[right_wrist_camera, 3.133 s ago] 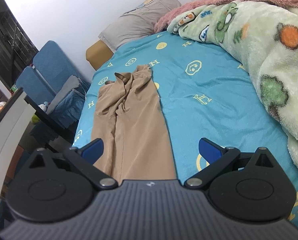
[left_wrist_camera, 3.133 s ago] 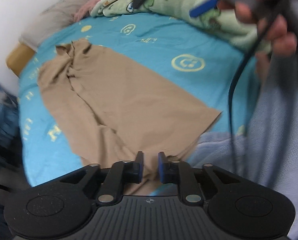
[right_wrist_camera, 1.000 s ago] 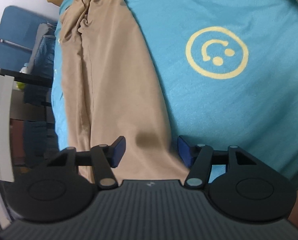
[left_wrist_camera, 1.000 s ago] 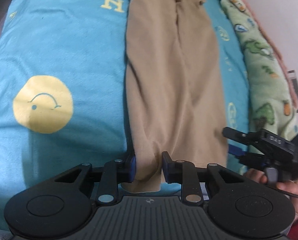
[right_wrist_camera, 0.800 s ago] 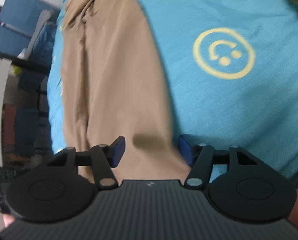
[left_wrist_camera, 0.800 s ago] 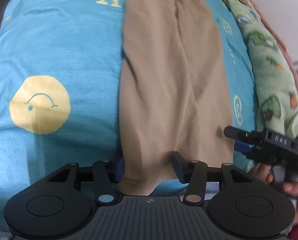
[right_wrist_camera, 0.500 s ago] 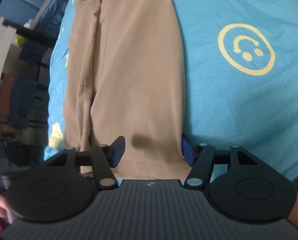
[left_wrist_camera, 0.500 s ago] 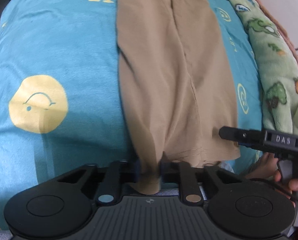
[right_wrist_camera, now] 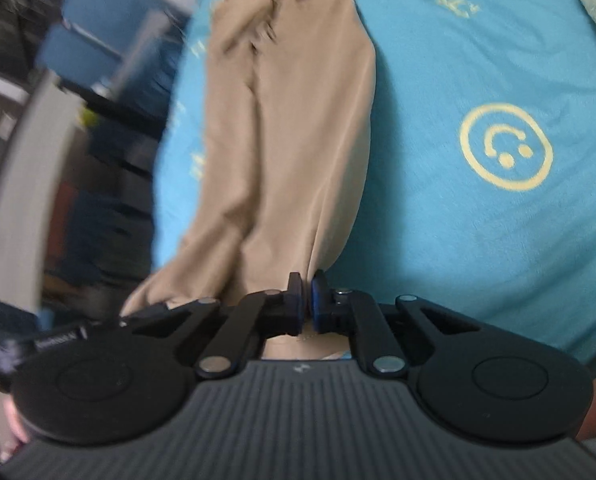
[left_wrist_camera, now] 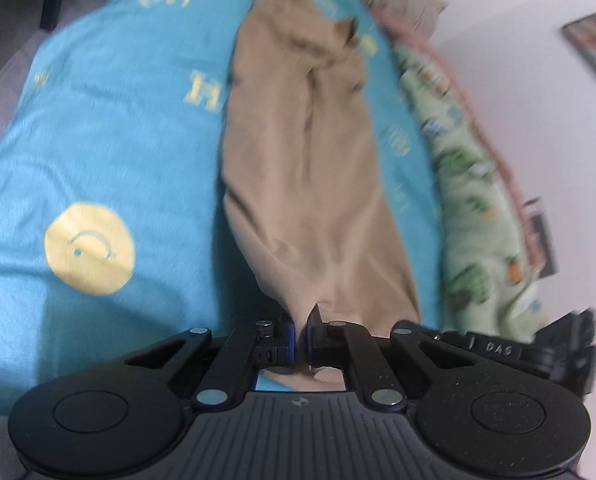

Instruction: Fold clothes

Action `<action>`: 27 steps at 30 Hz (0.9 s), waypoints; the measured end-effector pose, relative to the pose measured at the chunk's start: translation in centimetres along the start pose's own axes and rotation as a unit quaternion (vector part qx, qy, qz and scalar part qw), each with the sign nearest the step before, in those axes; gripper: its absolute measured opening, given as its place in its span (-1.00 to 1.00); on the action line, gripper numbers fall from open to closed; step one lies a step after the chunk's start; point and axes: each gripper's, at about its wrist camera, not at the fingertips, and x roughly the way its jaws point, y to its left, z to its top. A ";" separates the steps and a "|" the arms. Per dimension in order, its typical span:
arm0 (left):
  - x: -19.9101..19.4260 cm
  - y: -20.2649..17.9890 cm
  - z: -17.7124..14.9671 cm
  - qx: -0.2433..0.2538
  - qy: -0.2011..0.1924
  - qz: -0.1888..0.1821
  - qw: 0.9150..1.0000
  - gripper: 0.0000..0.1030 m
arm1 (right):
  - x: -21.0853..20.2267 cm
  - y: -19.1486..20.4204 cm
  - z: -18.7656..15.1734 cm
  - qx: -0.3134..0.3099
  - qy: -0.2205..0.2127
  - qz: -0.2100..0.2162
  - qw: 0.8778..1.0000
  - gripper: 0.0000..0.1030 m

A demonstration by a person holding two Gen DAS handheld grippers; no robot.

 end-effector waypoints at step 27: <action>-7.0 -1.4 -8.8 0.009 -0.054 0.013 0.998 -0.98 | -3.9 0.9 -1.0 0.029 -0.043 -0.006 0.999 -0.80</action>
